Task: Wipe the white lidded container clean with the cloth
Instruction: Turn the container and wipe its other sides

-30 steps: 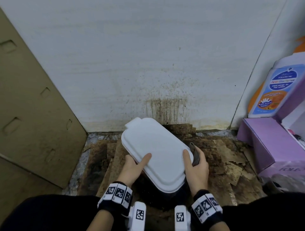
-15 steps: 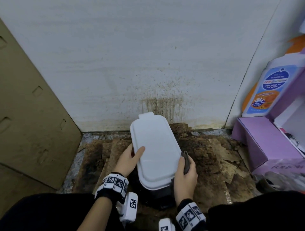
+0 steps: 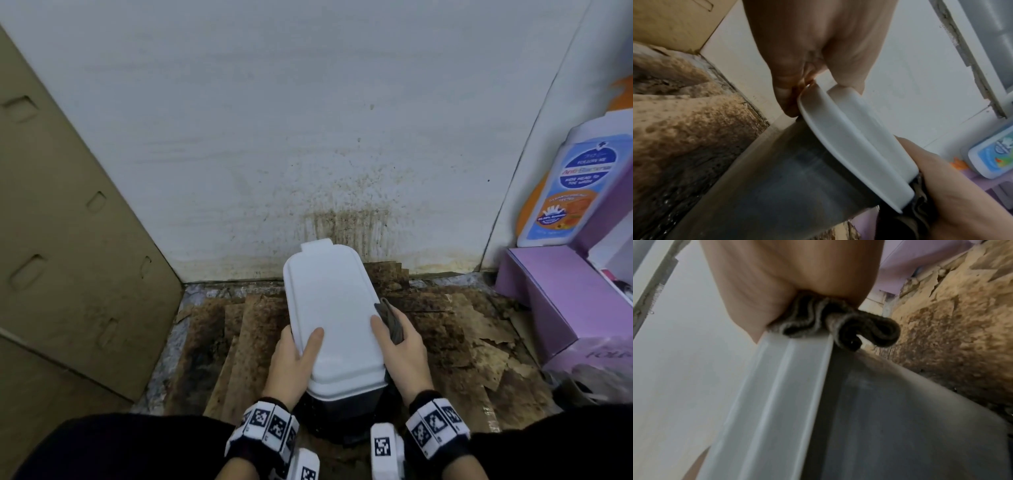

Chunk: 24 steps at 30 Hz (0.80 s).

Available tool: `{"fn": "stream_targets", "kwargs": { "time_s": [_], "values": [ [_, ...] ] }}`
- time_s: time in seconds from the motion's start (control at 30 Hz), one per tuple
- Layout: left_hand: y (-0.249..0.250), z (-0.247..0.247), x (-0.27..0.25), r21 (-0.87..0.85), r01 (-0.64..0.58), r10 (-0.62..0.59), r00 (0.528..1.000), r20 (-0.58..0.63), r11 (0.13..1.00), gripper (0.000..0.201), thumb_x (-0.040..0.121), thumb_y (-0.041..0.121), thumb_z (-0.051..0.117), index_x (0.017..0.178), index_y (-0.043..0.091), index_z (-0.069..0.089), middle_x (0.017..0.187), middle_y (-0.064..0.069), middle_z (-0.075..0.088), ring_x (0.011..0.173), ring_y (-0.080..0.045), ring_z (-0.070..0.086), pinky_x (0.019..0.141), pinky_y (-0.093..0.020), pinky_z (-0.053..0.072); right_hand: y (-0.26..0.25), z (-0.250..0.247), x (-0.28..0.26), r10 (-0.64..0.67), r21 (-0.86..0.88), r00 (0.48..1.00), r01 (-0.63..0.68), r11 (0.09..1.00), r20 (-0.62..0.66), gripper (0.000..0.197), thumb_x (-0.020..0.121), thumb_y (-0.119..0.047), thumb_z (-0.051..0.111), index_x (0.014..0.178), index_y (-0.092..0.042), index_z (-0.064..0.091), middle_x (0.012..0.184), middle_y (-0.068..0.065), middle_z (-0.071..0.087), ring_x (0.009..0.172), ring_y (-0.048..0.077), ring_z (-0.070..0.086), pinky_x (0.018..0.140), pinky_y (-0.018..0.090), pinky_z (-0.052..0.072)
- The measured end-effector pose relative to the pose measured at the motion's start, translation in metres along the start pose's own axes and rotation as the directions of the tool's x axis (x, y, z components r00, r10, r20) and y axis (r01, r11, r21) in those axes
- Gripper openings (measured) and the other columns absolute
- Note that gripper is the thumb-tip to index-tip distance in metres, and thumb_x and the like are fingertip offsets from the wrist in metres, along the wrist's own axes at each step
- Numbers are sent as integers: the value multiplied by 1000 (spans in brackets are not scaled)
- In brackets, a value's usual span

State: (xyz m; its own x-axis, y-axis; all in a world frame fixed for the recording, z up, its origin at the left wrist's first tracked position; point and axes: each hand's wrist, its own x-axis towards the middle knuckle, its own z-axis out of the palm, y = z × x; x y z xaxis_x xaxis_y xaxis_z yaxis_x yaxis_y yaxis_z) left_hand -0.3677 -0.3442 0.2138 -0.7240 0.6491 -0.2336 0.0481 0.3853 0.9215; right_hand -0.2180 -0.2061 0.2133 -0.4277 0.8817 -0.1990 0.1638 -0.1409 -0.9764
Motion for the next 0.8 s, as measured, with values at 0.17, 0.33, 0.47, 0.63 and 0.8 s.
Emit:
{"fn": "stream_targets", "kwargs": {
  "time_s": [0.17, 0.33, 0.47, 0.63, 0.8],
  "values": [
    [8, -9, 3, -21, -50, 52, 994, 95, 999, 30, 94, 49, 61, 122, 38, 58, 119, 15, 70, 105, 0, 67, 95, -32, 55, 22, 16, -23, 5, 6, 985, -4, 1000, -173, 68, 83, -66, 63, 142, -38, 49, 136, -10, 55, 127, 15, 53, 108, 48, 47],
    [4, -16, 5, -19, -43, 45, 995, 89, 999, 39, 93, 55, 59, 126, 35, 59, 119, 14, 70, 108, -5, 67, 97, -41, 54, 26, 21, -21, -14, 69, 991, 23, 997, -131, 47, 99, -54, 50, 144, -39, 48, 141, -17, 49, 135, 13, 46, 114, 46, 41],
    [1, -14, 5, 7, -58, 57, 995, 76, 998, 44, 87, 64, 54, 124, 40, 57, 118, 14, 70, 107, -6, 67, 96, -42, 54, 15, 7, -9, -33, 115, 996, 42, 992, -82, 40, 106, -40, 44, 143, -30, 53, 142, -14, 55, 133, 9, 50, 112, 34, 41],
    [-9, -11, 9, 106, -57, 53, 998, 41, 993, 40, 82, 77, 45, 113, 54, 53, 121, 12, 63, 114, -11, 60, 101, -44, 49, -11, -8, 3, -212, -92, 975, 205, 974, -70, 39, 107, -39, 39, 145, -37, 46, 148, -14, 47, 140, 9, 41, 113, 31, 35],
    [-3, -9, 6, 176, -25, 24, 1000, 9, 984, 54, 98, 62, 34, 140, 30, 45, 136, -3, 49, 126, -20, 50, 105, -37, 37, -37, 12, 6, -510, -320, 790, 608, 727, 341, 39, 109, -35, 40, 147, -37, 44, 142, -18, 53, 138, 5, 41, 115, 28, 33]
  ]
}}
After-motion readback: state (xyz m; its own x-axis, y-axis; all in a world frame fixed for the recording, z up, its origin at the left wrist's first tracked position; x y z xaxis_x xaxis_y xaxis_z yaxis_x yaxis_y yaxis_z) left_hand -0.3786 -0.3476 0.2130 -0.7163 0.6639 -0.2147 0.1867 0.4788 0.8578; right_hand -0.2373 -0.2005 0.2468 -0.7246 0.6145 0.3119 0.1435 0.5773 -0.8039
